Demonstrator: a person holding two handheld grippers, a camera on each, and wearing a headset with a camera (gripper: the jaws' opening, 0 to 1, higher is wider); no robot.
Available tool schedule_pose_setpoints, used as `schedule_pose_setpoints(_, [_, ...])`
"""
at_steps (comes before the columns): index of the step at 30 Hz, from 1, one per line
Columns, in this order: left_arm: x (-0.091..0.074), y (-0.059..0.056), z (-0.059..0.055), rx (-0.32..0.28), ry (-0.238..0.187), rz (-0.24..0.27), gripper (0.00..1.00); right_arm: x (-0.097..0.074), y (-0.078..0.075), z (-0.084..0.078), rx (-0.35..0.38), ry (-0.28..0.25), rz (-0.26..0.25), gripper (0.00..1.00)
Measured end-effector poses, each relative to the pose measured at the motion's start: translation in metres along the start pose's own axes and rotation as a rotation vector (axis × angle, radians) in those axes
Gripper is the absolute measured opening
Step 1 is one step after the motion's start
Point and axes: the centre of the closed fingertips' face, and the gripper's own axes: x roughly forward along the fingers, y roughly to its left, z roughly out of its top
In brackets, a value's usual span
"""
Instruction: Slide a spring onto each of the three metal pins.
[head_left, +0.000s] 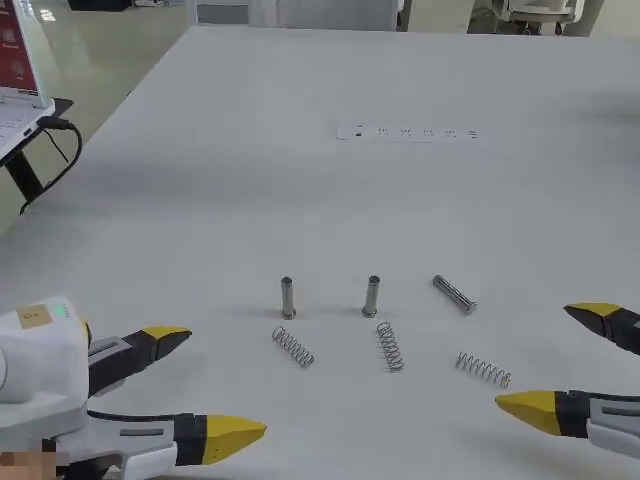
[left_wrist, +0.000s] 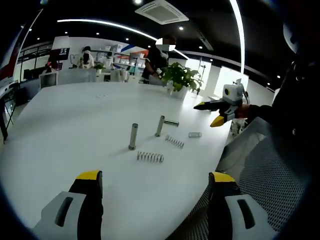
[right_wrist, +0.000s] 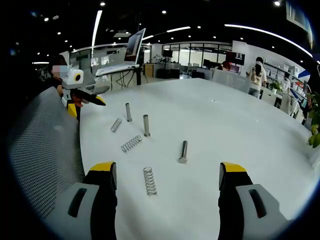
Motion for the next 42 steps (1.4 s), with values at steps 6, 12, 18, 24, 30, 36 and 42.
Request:
schedule_pose_setpoints(6, [0.004, 0.001, 0.001, -0.004, -0.002, -0.008, 0.83, -0.001, 0.002, -0.004, 0.005, 0.011, -0.002, 0.85])
schedule_pose_setpoints(12, [0.007, 0.0, 0.006, -0.004, -0.014, -0.015, 0.82, -0.003, 0.004, -0.007, 0.011, 0.013, -0.008, 0.85])
schedule_pose_setpoints(18, [0.009, -0.005, 0.002, 0.004, 0.003, -0.027, 0.81, -0.004, 0.005, -0.009, 0.018, 0.015, -0.012, 0.84])
schedule_pose_setpoints(24, [0.009, -0.005, 0.002, 0.001, -0.002, -0.025, 0.8, -0.003, 0.008, -0.01, 0.017, 0.017, -0.009, 0.84])
schedule_pose_setpoints(30, [0.009, -0.005, 0.0, -0.006, -0.002, -0.024, 0.8, -0.002, 0.01, -0.011, 0.018, 0.021, -0.001, 0.84])
schedule_pose_setpoints(36, [0.009, -0.005, 0.0, -0.01, -0.003, -0.025, 0.79, -0.001, 0.008, -0.01, 0.016, 0.024, 0.0, 0.83])
schedule_pose_setpoints(42, [0.009, -0.005, 0.0, -0.01, -0.001, -0.025, 0.79, 0.0, 0.008, -0.011, 0.017, 0.027, 0.004, 0.83])
